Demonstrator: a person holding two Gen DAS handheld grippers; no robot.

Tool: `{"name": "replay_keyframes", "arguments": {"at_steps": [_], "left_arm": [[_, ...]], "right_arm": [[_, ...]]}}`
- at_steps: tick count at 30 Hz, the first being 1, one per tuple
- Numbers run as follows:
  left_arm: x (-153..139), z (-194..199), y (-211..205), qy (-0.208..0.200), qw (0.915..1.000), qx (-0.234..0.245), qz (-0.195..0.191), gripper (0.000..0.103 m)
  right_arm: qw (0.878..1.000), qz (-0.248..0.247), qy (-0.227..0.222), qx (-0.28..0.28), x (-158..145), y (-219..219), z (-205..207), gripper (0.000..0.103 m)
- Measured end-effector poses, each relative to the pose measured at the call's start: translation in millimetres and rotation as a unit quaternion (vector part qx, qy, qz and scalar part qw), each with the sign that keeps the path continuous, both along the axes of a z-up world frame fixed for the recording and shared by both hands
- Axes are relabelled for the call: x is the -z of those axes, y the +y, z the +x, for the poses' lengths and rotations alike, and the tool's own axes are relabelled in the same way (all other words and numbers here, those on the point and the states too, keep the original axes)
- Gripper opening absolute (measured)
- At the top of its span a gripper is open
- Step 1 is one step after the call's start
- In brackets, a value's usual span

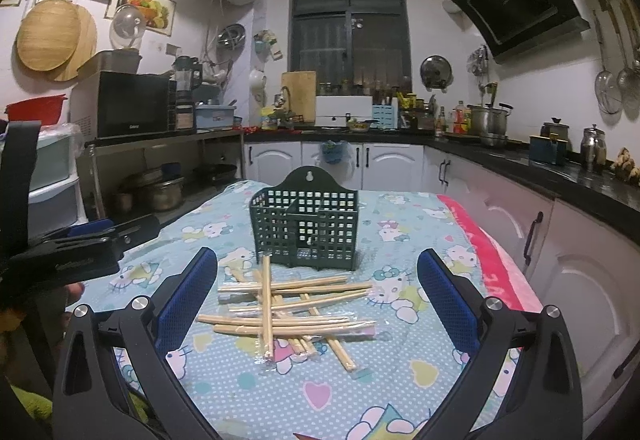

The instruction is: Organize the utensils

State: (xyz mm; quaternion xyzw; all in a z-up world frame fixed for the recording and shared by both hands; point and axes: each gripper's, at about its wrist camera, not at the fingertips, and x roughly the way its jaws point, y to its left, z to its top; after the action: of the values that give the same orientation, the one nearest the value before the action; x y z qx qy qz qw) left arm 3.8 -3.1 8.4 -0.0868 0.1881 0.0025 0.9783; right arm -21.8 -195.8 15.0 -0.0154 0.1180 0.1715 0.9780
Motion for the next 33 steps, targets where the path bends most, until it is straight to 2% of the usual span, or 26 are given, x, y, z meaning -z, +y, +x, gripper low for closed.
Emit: {"name": "replay_keyframes", "arguments": {"at_steps": [5,12,18,22,25,33], "left_arm": [[2,6,11,0.013,0.9998,-0.001,-0.013,0.094],[3,23,22,0.046,0.9980,0.019,-0.039,0.094],[1,48,13,0.061,0.9963,0.046,-0.039,0.094],[0,69,0,0.067,0.9955,0.063,-0.023,0.094],[5,89,-4,0.085,0.9935,0.071,-0.028,0.094],[21,140,-2,0.147,0.9845,0.084,-0.044,0.094]], "right_arm": [[1.000,-0.004,0.007,-0.013,-3,3,4,0.097],[0.999,0.002,0.043,0.000,-4,-9,23,0.097],[0.998,-0.003,0.057,0.016,-5,-22,41,0.097],[0.997,-0.010,0.075,0.026,-2,-28,57,0.097],[0.995,-0.021,0.092,0.024,3,-30,72,0.097],[0.986,0.001,0.165,0.016,24,-46,111,0.097]]}}
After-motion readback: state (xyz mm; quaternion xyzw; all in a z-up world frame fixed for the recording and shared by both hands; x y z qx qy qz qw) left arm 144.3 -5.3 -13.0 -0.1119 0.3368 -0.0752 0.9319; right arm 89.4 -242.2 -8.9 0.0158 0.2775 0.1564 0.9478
